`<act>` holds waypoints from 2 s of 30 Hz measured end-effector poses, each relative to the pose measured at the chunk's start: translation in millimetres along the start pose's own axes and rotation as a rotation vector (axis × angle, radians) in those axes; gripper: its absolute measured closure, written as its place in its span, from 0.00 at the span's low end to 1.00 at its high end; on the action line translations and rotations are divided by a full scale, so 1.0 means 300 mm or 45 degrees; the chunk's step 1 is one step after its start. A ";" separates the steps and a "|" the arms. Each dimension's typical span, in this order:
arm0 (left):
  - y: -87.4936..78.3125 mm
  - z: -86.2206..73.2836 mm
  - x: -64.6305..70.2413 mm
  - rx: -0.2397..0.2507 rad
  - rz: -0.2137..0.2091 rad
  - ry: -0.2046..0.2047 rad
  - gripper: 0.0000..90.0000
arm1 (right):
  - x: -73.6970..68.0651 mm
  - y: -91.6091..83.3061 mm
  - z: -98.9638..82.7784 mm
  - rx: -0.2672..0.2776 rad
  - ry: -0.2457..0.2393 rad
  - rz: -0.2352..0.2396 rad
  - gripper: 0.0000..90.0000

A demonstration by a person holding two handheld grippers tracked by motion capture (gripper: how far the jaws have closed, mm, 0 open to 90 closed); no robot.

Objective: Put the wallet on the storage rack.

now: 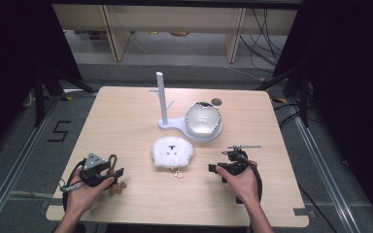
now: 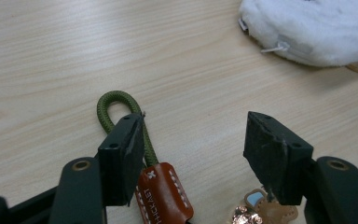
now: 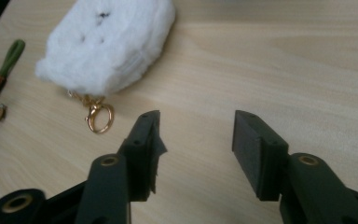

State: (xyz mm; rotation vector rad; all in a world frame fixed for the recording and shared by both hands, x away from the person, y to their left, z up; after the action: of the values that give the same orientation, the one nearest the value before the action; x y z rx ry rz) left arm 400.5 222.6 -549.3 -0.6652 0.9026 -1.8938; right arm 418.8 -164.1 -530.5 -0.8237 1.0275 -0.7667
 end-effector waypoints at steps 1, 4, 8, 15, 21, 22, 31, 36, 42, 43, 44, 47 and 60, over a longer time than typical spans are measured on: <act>0.003 0.005 0.005 0.007 -0.004 -0.008 0.42 | 0.001 0.002 0.004 -0.020 -0.005 -0.027 0.55; -0.004 0.002 -0.001 -0.063 0.021 0.047 0.42 | -0.020 0.022 0.013 -0.176 -0.032 -0.029 0.49; 0.001 0.018 0.017 -0.025 -0.014 0.017 0.42 | -0.037 0.034 0.042 -0.206 -0.034 -0.078 0.48; -0.001 0.017 0.014 -0.071 -0.014 0.062 0.42 | -0.093 0.037 0.106 -0.236 0.011 -0.088 0.51; 0.008 0.041 0.042 -0.024 -0.039 0.024 0.43 | -0.133 0.035 0.203 -0.229 -0.043 -0.095 0.55; 0.005 0.038 0.038 -0.049 -0.031 0.054 0.43 | -0.142 0.032 0.210 -0.267 0.012 -0.103 0.55; 0.009 0.041 0.044 -0.023 -0.042 0.021 0.43 | -0.188 0.073 0.276 -0.343 0.066 -0.105 0.56; 0.006 0.035 0.030 -0.041 -0.033 0.040 0.43 | -0.201 0.118 0.293 -0.401 0.108 -0.084 0.54; 0.005 0.042 0.033 -0.020 -0.038 0.019 0.43 | -0.184 0.155 0.307 -0.402 0.129 -0.098 0.53; 0.006 0.042 0.033 -0.019 -0.033 0.022 0.43 | -0.183 0.159 0.307 -0.410 0.133 -0.096 0.53; 0.005 0.041 0.032 -0.028 -0.026 0.025 0.43 | -0.184 0.164 0.308 -0.413 0.143 -0.101 0.53; 0.009 0.042 0.036 -0.020 -0.034 0.022 0.43 | -0.193 0.173 0.311 -0.430 0.166 -0.097 0.53; 0.001 0.030 0.018 -0.064 -0.015 0.057 0.43 | -0.193 0.229 0.307 -0.506 0.148 -0.154 0.61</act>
State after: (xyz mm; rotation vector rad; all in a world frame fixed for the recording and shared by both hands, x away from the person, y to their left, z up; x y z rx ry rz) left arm 404.9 214.7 -543.9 -0.6612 0.9796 -1.9083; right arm 496.5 -61.9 -539.3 -1.2007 1.2656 -0.7287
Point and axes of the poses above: each handheld gripper's, and its own axes: y roughly forward along the jaws, z roughly out of its top, x roughly to its right, the point moved 7 cm from there along y, roughly forward along the jaws, and after that the axes turned 15 degrees about -x, right-handed, at the moved point
